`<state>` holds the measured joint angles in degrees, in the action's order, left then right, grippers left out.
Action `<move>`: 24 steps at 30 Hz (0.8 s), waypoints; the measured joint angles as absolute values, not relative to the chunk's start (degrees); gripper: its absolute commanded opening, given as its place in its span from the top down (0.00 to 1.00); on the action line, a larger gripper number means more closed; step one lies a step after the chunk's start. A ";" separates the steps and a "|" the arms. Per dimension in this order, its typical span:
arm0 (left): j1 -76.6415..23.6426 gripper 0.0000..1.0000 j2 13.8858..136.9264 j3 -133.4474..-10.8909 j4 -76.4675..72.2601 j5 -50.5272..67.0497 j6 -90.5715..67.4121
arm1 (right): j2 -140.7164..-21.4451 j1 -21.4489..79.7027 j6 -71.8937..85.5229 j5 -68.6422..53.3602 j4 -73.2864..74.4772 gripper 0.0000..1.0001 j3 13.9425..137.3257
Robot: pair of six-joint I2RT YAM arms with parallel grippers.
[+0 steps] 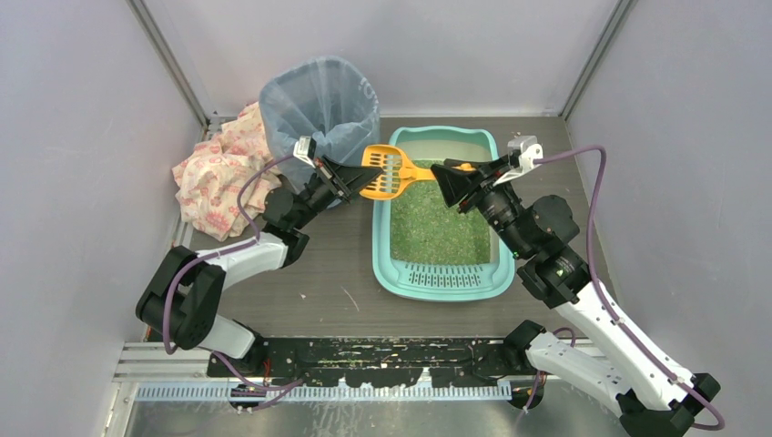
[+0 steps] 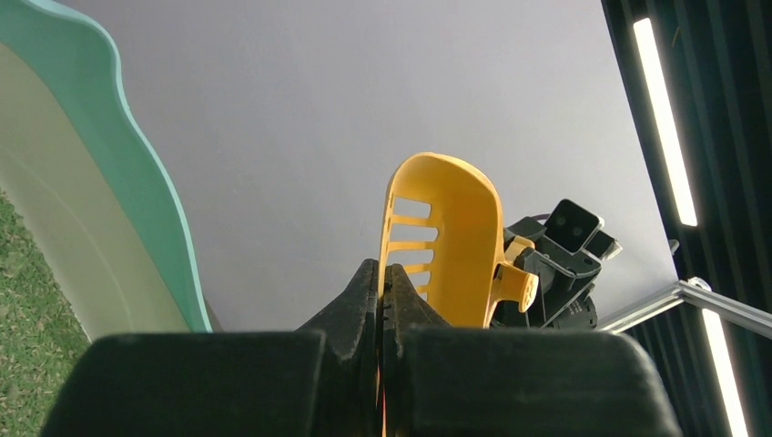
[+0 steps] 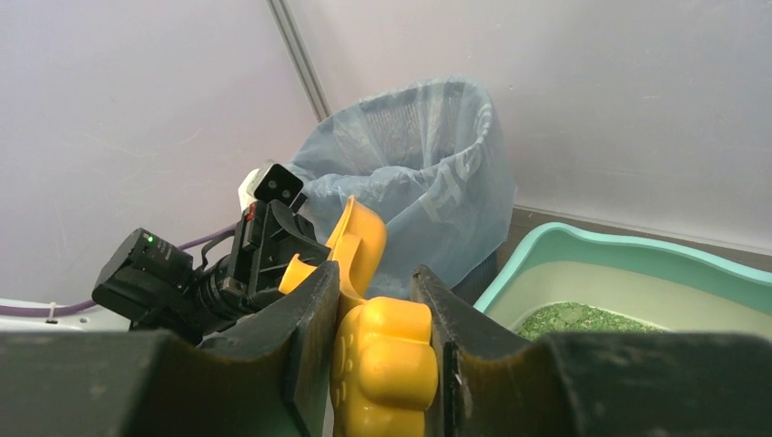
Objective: Clean the litter box
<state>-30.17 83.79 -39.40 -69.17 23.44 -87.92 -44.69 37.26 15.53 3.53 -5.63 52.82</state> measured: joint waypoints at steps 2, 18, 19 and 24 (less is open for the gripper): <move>-30.13 1.00 83.79 -39.40 -69.21 23.44 -87.96 | -44.88 37.28 15.53 3.44 -5.65 0.60 52.82; -29.91 1.00 85.14 -39.83 -71.07 23.62 -88.68 | -46.63 37.12 16.36 3.03 -6.46 0.65 52.53; -29.91 1.00 85.32 -39.83 -71.18 23.62 -88.71 | -46.61 37.12 16.49 2.87 -6.61 0.69 52.53; -29.95 1.00 86.24 -39.83 -71.59 23.68 -88.71 | -46.35 37.47 18.65 0.67 -7.11 0.97 52.53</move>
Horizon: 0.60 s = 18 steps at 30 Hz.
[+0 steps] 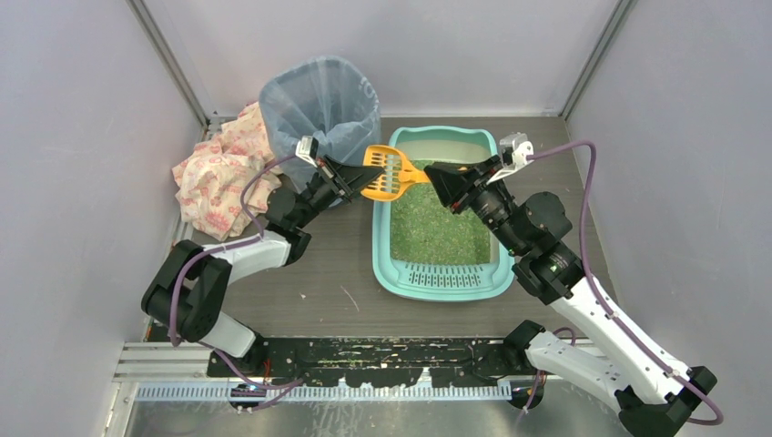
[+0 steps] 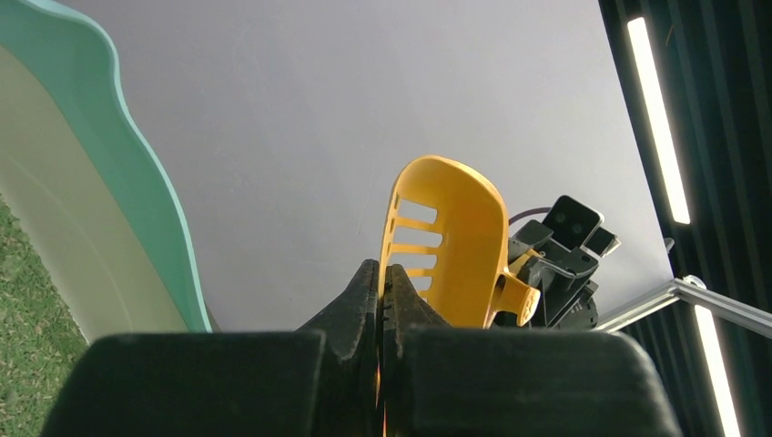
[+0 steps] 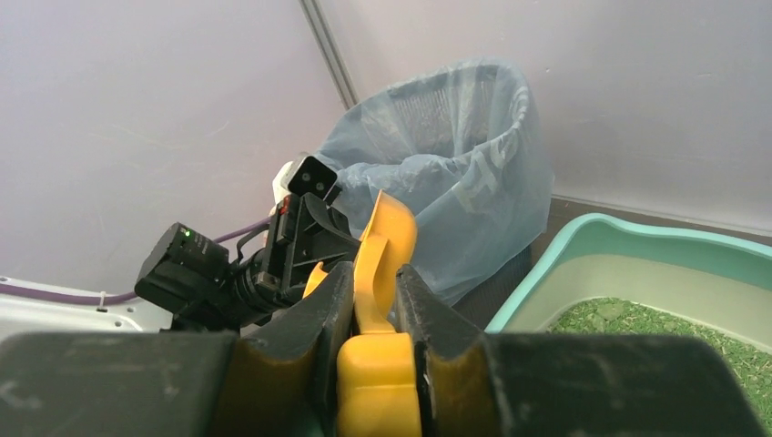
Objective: Clean the litter box
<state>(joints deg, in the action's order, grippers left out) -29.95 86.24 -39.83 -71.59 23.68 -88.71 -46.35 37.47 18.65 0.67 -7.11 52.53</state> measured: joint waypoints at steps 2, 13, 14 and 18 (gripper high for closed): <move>-29.93 1.00 86.32 -39.86 -72.07 23.81 -88.77 | -46.24 37.43 18.74 0.73 -7.09 0.99 52.49; -29.98 1.00 87.57 -40.51 -74.30 24.21 -90.30 | -45.98 37.39 18.57 0.86 -7.18 0.71 52.49; -29.98 1.00 87.77 -40.75 -74.39 24.36 -90.52 | -45.91 37.39 18.55 0.86 -7.25 0.69 52.47; -29.93 1.00 88.51 -42.57 -74.54 25.96 -91.35 | -45.06 37.28 18.35 0.89 -7.66 0.61 52.16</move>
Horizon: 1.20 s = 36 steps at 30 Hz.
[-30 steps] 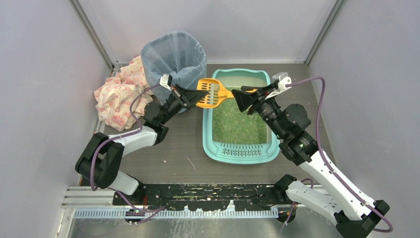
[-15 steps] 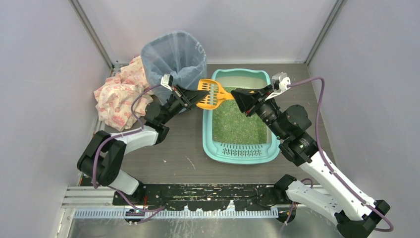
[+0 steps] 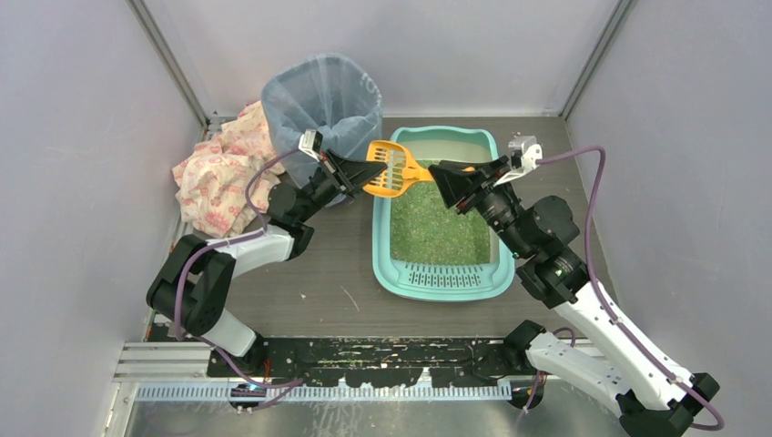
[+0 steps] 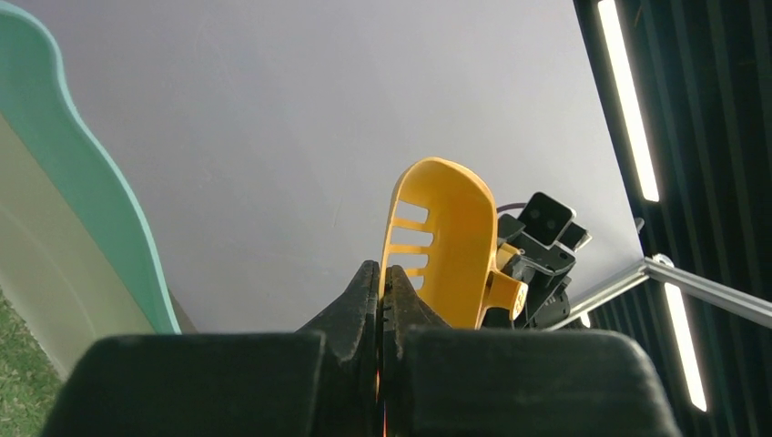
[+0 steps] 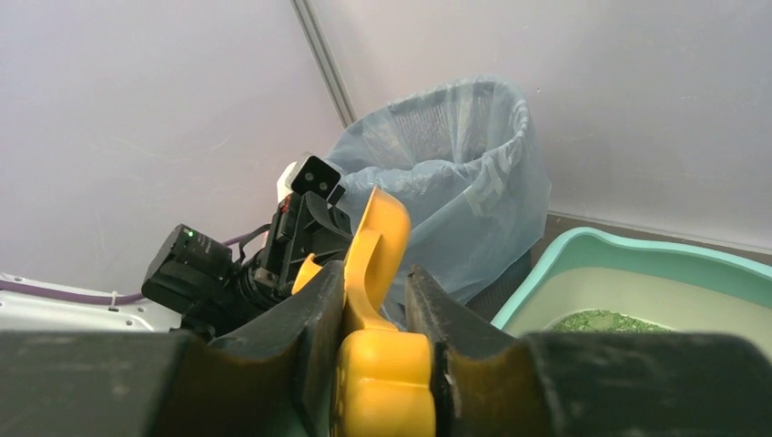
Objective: Clean the litter box
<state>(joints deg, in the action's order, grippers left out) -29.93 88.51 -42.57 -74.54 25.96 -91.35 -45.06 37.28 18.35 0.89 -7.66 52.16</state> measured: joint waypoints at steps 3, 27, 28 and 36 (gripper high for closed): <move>-29.95 1.00 88.49 -43.97 -74.87 27.00 -91.33 | -44.05 37.21 17.96 0.89 -7.66 0.59 51.72; -30.57 0.08 88.31 -45.01 -75.83 29.45 -90.72 | -43.16 37.32 17.91 3.14 -4.08 0.99 52.07; -30.50 0.08 88.31 -45.01 -74.96 29.95 -90.00 | -43.55 37.34 17.91 3.66 -3.81 0.99 52.47; -29.36 0.07 81.91 -45.08 -50.85 33.54 -75.07 | -44.21 37.04 16.29 15.53 -1.23 0.99 56.03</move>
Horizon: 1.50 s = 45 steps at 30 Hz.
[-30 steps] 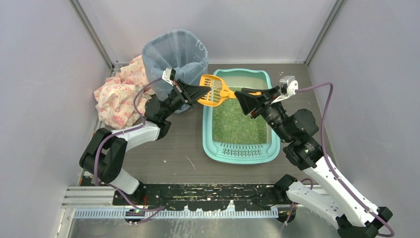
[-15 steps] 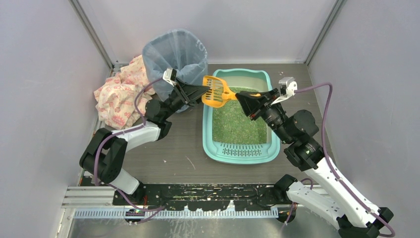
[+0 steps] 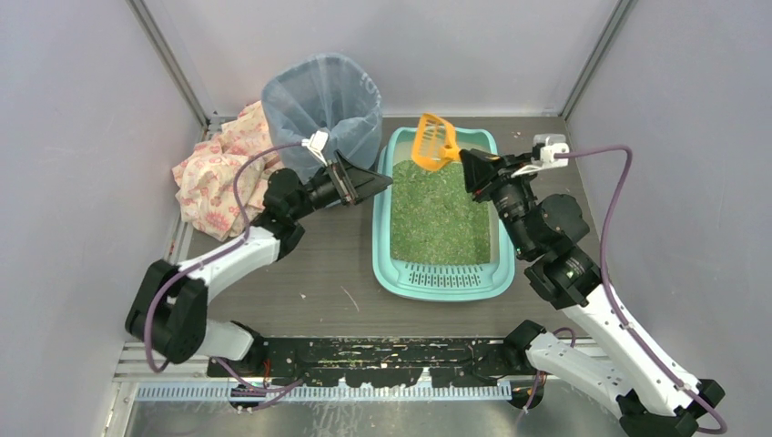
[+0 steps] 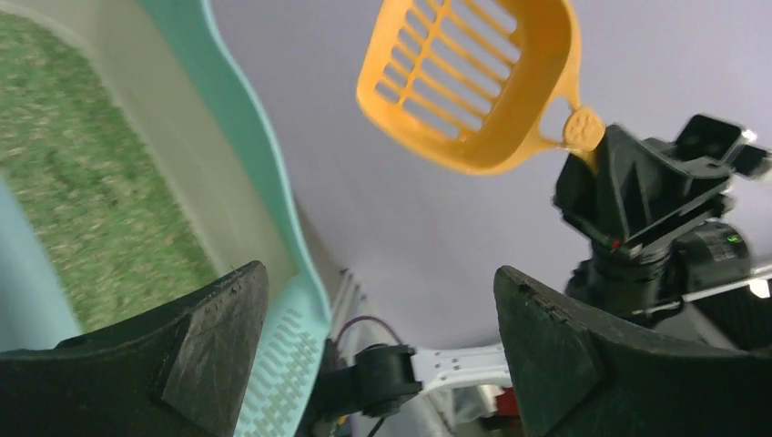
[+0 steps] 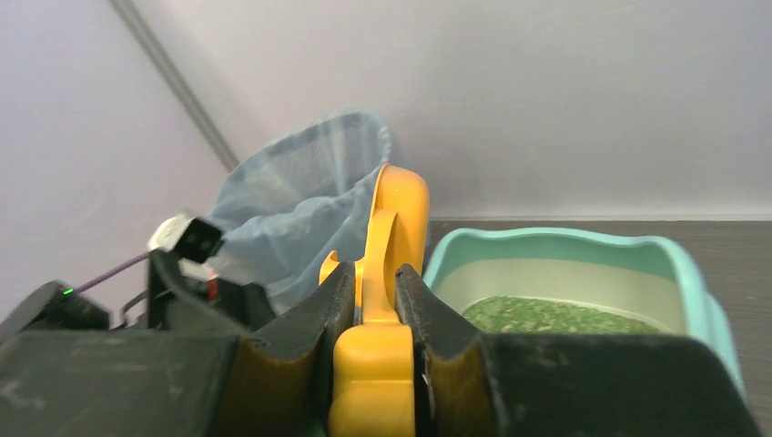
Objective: Clean the litter box
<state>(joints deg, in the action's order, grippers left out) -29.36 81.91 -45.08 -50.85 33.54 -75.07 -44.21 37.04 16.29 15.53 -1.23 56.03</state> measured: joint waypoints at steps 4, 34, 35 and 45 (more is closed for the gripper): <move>-29.23 0.07 73.41 -46.85 -31.55 31.44 -61.82 | -42.63 37.01 14.87 22.76 -0.19 0.99 56.27; -29.23 0.08 63.88 -49.89 -6.11 26.41 -35.44 | -73.38 10.66 26.94 1.74 18.72 0.99 65.91; -29.23 0.09 64.03 -49.89 -6.11 26.44 -35.46 | -74.76 10.66 26.74 0.75 18.87 0.99 66.54; -29.23 0.09 65.25 -49.63 -6.04 26.33 -35.29 | -80.71 10.66 24.29 -1.32 18.83 0.99 66.78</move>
